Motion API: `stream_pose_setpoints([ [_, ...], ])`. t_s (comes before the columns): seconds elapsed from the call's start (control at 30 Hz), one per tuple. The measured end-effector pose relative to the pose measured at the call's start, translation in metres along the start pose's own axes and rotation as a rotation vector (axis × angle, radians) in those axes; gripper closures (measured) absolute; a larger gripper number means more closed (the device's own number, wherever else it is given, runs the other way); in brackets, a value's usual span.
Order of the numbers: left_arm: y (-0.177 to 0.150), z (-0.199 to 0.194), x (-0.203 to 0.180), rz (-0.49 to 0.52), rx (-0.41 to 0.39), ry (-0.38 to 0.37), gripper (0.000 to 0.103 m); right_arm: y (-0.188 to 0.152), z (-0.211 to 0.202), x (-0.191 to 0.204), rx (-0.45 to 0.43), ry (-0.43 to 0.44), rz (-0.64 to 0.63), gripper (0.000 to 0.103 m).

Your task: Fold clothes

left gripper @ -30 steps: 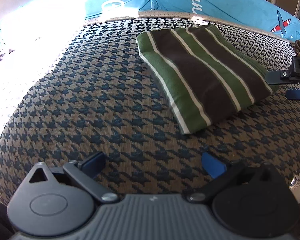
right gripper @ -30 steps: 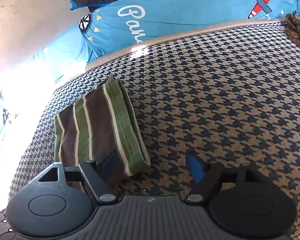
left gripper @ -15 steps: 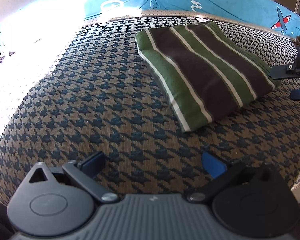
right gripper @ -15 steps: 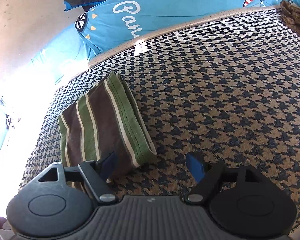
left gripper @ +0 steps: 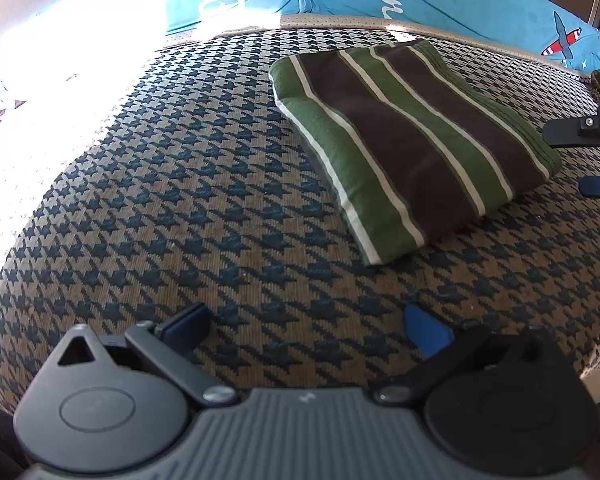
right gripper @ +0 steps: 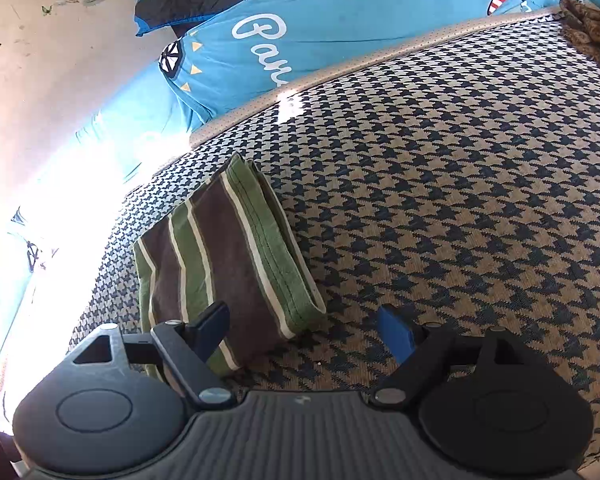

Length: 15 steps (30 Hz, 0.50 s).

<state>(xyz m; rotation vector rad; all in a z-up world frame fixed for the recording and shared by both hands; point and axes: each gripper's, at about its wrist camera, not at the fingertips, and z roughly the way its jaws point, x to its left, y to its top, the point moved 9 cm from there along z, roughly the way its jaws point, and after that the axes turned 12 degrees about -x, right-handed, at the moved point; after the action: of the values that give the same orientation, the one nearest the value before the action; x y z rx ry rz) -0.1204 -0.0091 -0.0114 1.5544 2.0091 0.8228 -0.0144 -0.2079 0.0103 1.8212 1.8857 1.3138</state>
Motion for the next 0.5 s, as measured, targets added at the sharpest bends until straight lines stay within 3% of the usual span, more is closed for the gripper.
stream_pose_setpoints([
  [0.13,0.013,-0.002,0.003,-0.038,-0.033,-0.044,0.000,-0.002,0.003,0.001,0.014,0.015,0.014,0.022],
  [0.37,0.042,0.010,0.014,-0.115,-0.022,-0.115,0.000,-0.004,0.008,-0.002,0.031,0.031,0.042,0.022],
  [0.5,0.062,0.015,0.015,-0.083,-0.040,-0.127,0.000,-0.003,0.011,-0.006,0.041,0.038,0.080,0.022],
])
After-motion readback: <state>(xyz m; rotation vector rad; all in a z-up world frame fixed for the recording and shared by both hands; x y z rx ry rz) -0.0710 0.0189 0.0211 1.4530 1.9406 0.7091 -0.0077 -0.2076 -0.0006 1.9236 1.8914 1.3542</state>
